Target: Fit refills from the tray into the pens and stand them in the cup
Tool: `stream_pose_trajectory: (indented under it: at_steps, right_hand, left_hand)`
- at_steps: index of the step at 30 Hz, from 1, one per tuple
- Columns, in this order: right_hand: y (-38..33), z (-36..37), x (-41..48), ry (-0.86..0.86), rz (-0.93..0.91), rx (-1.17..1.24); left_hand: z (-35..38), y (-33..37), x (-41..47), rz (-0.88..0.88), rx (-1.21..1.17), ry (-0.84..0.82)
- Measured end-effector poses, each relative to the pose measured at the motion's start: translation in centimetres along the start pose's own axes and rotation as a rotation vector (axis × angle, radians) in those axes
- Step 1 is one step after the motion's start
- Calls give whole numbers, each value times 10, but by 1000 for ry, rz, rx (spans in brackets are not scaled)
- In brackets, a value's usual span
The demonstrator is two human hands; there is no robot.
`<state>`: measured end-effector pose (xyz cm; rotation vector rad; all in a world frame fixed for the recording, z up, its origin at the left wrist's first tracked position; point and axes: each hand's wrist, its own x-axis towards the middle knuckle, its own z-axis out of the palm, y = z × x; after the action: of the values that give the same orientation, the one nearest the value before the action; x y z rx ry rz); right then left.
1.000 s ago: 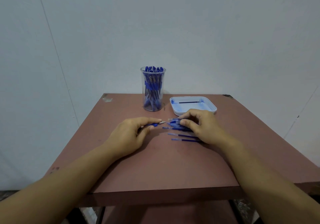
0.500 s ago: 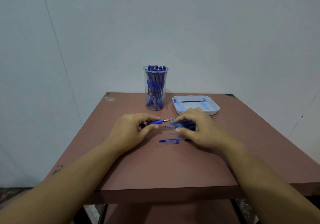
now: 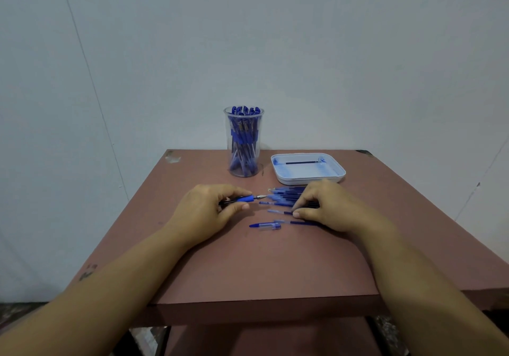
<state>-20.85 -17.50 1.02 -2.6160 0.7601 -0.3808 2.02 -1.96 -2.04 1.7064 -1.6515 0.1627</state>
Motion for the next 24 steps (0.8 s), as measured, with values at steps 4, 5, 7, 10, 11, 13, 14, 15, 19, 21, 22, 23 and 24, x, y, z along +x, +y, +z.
stream_pose_trajectory:
  at_steps: [4, 5, 7, 10, 11, 13, 14, 15, 19, 21, 22, 23, 24]
  right_hand:
    - [-2, 3, 1, 3, 7, -24]
    - [-2, 3, 1, 3, 8, -27]
    - [-3, 3, 1, 3, 11, -28]
    - [-4, 3, 0, 7, 12, -25]
    - [-4, 3, 0, 7, 9, -28]
    - [-5, 3, 1, 13, 9, -33]
    - [-5, 3, 1, 19, 10, -41]
    - [-5, 4, 2, 26, 9, -55]
    - [-7, 6, 2, 73, -48, -77]
    - [-10, 10, 2, 136, -113, -20]
    - [-14, 12, 2, 169, -144, 16]
    - [-17, 14, 3, 196, -167, 46]
    - [-21, 16, 3, 209, -189, 74]
  left_hand:
    - [1, -1, 0, -2, -4, -7]
    - [1, -2, 0, 1, -3, -7]
    - [1, -1, 0, 5, -2, -3]
    - [0, 0, 0, 1, -9, -7]
    - [0, 0, 0, -1, -10, -7]
    - [0, -1, 0, 0, -9, -2]
    - [1, -1, 1, 2, -7, -2]
    - [1, 0, 0, 4, -5, -2]
    - [0, 1, 1, 10, -13, 2]
    - [0, 1, 0, 16, -22, -2]
    - [0, 2, 0, 24, -27, -5]
    - [0, 2, 0, 32, -31, -7]
    - [0, 3, 0, 42, -35, -9]
